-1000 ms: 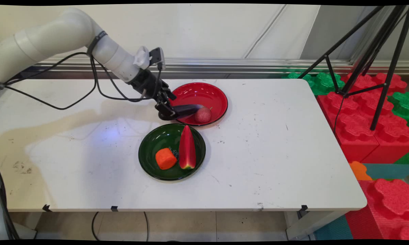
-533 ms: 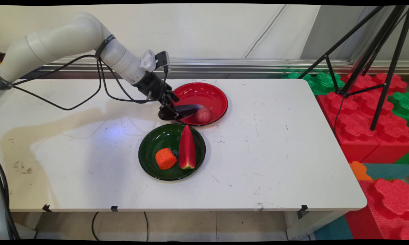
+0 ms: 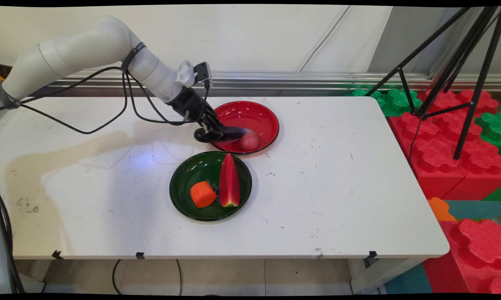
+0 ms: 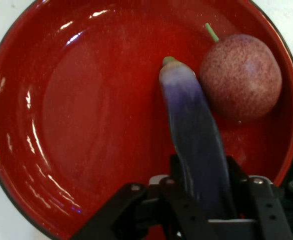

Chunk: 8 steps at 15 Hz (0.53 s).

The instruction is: Place the picked object on the table

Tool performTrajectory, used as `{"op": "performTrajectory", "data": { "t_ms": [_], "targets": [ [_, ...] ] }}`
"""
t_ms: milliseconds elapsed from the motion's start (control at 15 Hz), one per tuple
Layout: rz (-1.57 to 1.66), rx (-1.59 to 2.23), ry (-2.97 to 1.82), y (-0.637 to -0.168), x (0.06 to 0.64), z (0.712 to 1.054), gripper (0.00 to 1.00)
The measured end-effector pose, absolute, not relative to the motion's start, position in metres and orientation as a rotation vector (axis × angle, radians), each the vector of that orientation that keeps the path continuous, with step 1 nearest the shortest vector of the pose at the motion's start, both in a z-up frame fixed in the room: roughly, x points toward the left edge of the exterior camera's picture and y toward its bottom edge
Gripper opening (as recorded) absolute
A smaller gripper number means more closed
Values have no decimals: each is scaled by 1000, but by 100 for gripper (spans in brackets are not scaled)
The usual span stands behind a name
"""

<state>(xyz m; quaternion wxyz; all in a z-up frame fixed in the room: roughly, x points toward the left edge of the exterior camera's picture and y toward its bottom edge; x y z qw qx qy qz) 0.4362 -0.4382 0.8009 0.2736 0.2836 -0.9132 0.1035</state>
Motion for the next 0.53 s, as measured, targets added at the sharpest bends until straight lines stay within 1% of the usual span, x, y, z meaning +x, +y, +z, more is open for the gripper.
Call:
{"op": "performTrajectory", "data": {
  "t_ms": [533],
  "targets": [
    [313,734,-2451,-430,451,819,0]
  ]
}}
